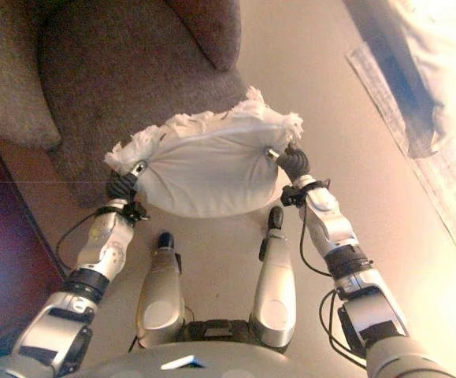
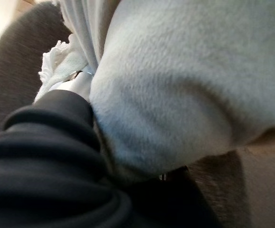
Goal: Pick up the cushion and take it to the sofa
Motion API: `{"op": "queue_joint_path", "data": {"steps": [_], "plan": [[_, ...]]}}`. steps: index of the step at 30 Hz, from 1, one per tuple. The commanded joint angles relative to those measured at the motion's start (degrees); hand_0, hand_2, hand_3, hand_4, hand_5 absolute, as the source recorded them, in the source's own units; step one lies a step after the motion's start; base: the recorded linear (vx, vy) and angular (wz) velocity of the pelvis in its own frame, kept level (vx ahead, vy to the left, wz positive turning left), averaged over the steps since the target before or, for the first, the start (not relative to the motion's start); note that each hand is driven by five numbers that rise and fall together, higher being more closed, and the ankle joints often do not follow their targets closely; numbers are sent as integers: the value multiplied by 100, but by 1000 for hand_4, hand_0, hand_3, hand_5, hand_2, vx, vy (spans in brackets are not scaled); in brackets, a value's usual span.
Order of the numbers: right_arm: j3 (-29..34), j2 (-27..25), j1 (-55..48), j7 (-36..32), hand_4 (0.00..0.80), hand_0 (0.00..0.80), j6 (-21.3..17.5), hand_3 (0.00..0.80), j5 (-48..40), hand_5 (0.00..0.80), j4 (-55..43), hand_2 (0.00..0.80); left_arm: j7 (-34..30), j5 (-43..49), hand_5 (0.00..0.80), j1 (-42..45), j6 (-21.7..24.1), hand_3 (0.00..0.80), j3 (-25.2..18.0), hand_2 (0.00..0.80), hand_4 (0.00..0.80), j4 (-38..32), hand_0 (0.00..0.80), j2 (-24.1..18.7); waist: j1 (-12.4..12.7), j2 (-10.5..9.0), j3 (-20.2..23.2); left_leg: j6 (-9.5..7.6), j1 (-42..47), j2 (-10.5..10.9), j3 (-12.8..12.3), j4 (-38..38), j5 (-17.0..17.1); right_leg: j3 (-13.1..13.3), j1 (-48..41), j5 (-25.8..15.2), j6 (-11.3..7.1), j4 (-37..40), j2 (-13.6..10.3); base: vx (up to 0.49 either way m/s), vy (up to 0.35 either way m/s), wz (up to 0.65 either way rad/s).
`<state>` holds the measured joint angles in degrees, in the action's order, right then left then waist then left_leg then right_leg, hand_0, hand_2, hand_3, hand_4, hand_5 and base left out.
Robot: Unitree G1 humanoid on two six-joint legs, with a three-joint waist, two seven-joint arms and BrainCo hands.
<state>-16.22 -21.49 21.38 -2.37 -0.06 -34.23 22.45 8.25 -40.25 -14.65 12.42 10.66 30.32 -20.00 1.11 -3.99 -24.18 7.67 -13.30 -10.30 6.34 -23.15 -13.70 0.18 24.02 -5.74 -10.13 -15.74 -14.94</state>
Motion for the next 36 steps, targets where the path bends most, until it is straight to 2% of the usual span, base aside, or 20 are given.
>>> {"op": "queue_joint_path", "data": {"steps": [1,2,4,6,7,8,10,11,12,14,18,20,22,24,26,29,30,33,35,36], "plan": [[26,407,-619,-145,800,800,-262,800,-56,800,-833,800,-179,-59,800,398,215,800,-169,800,800,-589,800,90,188,-23,1245,-377,-112,287,230,417,1233,68,-1018,315,297,83,106,327,-132,-15],[18,437,-757,-107,800,800,-206,800,9,800,-829,800,-167,4,800,542,125,800,-213,800,800,-639,800,130,180,-21,1412,-359,101,251,182,581,1316,22,-1302,345,362,249,206,333,-112,-15],[54,464,-957,-69,800,800,-131,800,30,800,-818,800,-172,70,800,706,30,800,-238,800,800,-710,800,218,126,16,1598,-338,370,228,-78,787,1431,-135,-1686,375,459,517,316,283,-74,4],[142,422,-1203,4,800,800,-98,800,4,800,-846,800,-210,158,800,717,-138,800,-160,800,800,-727,800,275,-1,63,1712,-267,455,282,-731,659,1579,-514,-2009,418,567,728,414,174,-34,46],[185,390,-1248,43,800,800,-74,800,-93,800,-802,800,-263,139,800,692,-206,800,-108,800,800,-721,800,299,-21,75,1741,-264,495,396,-914,610,1526,-670,-2127,420,584,798,422,190,19,71],[226,378,-1239,52,800,800,-77,800,-155,800,-678,800,-321,174,800,635,-302,800,-72,800,800,-678,800,362,-32,119,1805,-317,630,612,-1177,790,1410,-820,-2238,414,568,851,450,186,68,100],[245,395,-1178,58,800,800,-112,800,-159,800,-526,800,-425,270,800,527,-394,800,-7,800,800,-556,800,435,-34,222,1917,-427,881,871,-1456,1389,1455,-986,-2379,411,539,946,546,156,117,85],[237,405,-1155,71,800,800,-121,800,-162,800,-504,800,-439,306,800,500,-416,800,16,800,800,-534,800,449,-30,238,1935,-454,940,916,-1475,1535,1493,-1000,-2404,408,531,967,566,142,161,19],[184,418,-1094,108,800,800,-169,800,-205,800,-458,800,-446,425,800,459,-465,800,83,800,800,-492,800,443,-22,273,2016,-563,1100,971,-1445,1898,1579,-996,-2421,402,509,988,608,109,138,5],[158,448,-1112,57,800,800,-152,800,-406,800,-504,800,-346,482,800,475,-443,800,110,800,800,-461,800,391,-14,260,2105,-696,1243,1087,-1258,2090,1578,-859,-2410,313,432,964,577,90,165,-15],[285,507,-1127,-52,800,800,-290,800,-314,800,-373,800,-364,402,800,372,-507,800,95,800,800,-470,800,292,-37,272,2255,-894,1481,1243,-1339,2376,1568,-759,-2263,-190,302,573,294,59,156,-23],[310,526,-1040,-13,800,800,-359,800,-321,800,-249,800,-371,285,800,239,-547,800,146,800,800,-372,800,211,-57,324,2249,-971,1513,1301,-1308,2345,1539,-650,-2050,-505,315,-49,122,48,188,-13],[303,523,-970,91,800,800,-406,800,-360,800,-219,800,-397,220,800,82,-581,800,219,800,800,-271,800,142,-93,450,2200,-1045,1527,1320,-1210,2295,1517,-402,-1657,-895,367,-1018,-6,49,219,-11],[278,437,-886,161,800,800,-407,800,-356,800,-162,800,-482,257,800,-58,-608,800,300,800,800,-184,800,29,-133,552,2109,-1081,1628,1366,-1088,2287,1477,-174,-1356,-1107,383,-1821,-12,91,185,10],[234,341,-754,119,800,800,-369,800,-370,800,-45,800,-567,267,800,-162,-585,800,334,800,800,-60,800,-35,-170,609,2079,-1064,1711,1355,-1049,2291,1444,-105,-1134,-1252,356,-1917,43,156,90,23],[174,266,-698,70,800,800,-282,800,-386,800,-78,800,-596,322,800,-195,-602,800,418,800,800,-98,800,-49,-288,457,2060,-1048,1832,1441,-1009,2230,1311,-45,-986,-1380,282,-1029,316,254,-70,19],[159,231,-672,59,800,800,-256,800,-454,800,-61,800,-604,327,800,-225,-615,800,485,800,800,-85,800,-21,-365,335,2063,-1045,1892,1530,-965,2160,1186,-18,-950,-1384,246,-367,459,335,-128,25],[213,109,-674,3,800,800,-259,800,-617,800,104,800,-666,439,800,-262,-633,800,621,800,800,20,800,148,-577,127,2052,-1081,2084,1736,-625,2003,858,248,-914,-1137,205,1067,912,430,-81,22],[310,1,-755,-61,800,800,-190,800,-679,800,122,800,-669,534,800,-205,-632,800,704,800,800,38,800,221,-718,84,2042,-1107,2325,1808,-471,2012,699,133,-739,-1203,145,1755,1215,459,5,39],[402,-67,-820,-106,800,800,-126,800,-712,800,109,800,-684,575,800,-141,-647,800,734,800,800,-2,800,244,-758,57,2035,-1127,2469,1842,-442,2000,571,-96,-584,-1251,134,1862,1303,459,5,70]]}}
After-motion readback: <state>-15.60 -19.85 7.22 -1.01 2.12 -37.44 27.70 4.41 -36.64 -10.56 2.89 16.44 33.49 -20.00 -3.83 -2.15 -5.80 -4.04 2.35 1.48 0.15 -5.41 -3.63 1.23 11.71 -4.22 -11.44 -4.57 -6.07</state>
